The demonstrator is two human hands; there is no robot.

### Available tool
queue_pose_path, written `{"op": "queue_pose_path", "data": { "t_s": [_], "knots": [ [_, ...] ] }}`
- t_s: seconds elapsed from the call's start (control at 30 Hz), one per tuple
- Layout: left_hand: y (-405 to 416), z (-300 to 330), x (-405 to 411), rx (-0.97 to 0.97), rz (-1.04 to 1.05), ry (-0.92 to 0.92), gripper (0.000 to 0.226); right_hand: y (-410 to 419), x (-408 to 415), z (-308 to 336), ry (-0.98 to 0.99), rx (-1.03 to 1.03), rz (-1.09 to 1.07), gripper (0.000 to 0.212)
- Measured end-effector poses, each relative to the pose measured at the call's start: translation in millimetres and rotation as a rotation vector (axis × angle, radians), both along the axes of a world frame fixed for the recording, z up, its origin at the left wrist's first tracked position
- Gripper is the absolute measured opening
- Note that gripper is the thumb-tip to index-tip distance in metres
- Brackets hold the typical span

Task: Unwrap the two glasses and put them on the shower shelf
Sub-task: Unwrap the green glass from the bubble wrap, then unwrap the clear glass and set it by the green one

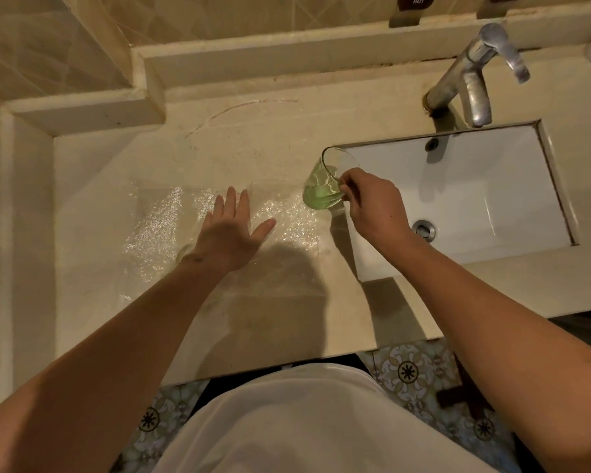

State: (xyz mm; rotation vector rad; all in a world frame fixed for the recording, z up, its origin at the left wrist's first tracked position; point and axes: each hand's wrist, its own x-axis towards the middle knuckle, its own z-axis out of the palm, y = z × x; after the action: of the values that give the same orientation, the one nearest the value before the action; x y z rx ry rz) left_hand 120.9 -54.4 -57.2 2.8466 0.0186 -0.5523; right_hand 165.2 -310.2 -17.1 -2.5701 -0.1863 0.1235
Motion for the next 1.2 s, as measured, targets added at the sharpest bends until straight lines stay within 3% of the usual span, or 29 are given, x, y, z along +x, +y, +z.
{"op": "queue_pose_path", "data": {
  "t_s": [0.37,0.7,1.03,1.2],
  "knots": [
    [3.8,-4.8,5.1,0.107,0.028,0.021,0.091,17.9,88.6,1.5,-0.07,-0.202,0.132,0.018],
    [0.1,-5.9,6.6,0.031,0.128,0.075,0.09,39.8,126.5,-3.3,-0.067,-0.366,0.214,0.021],
    [0.2,-4.6,5.8,0.037,0.129,0.081,0.093,44.6,129.4,-5.9,-0.071,-0.333,0.169,0.03],
    [9.2,5.9,3.6,0.02,0.089,0.017,0.098,46.8,85.8,-1.8,-0.12,-0.042,0.037,0.04]
  ]
}}
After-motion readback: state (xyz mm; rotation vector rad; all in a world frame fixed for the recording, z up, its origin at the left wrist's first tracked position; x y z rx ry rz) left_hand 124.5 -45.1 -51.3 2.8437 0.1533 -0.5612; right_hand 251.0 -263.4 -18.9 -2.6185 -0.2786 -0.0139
